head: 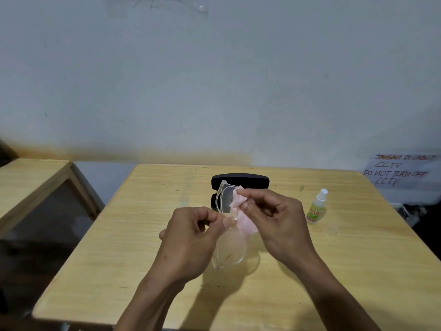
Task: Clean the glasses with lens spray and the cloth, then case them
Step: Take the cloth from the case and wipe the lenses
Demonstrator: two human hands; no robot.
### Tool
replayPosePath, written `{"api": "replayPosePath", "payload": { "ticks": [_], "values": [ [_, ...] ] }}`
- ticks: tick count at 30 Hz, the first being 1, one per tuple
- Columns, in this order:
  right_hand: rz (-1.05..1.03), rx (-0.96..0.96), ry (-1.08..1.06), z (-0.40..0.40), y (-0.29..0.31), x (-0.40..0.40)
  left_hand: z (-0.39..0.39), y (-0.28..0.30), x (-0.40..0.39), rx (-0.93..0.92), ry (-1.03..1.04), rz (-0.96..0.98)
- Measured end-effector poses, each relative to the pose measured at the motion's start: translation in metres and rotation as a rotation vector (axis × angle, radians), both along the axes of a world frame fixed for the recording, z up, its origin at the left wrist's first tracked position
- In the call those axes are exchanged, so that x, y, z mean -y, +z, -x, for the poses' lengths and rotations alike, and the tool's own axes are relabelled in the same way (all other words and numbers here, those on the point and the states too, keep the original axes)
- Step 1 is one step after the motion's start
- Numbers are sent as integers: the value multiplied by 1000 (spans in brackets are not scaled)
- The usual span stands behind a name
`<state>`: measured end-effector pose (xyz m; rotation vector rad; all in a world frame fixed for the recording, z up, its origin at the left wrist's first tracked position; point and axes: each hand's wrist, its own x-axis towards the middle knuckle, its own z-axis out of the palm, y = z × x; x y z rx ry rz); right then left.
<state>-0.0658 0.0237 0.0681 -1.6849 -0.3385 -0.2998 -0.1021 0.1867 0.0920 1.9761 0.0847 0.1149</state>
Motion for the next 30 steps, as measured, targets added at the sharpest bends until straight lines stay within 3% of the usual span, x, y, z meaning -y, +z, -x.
{"api": "replayPosePath", "payload": {
  "ticks": [10, 17, 22, 30],
  "values": [
    [-57, 8, -16, -1, 0, -8, 4, 5, 4, 27, 54, -160],
    [-77, -75, 130, -3, 1, 1, 3, 2, 0, 45, 10, -132],
    [-140, -59, 52, -3, 0, 1, 0, -1, -3, 47, -68, -106],
    [-138, -66, 51, -1, 6, 3, 3, 2, 3, 28, 29, -165]
  ]
}}
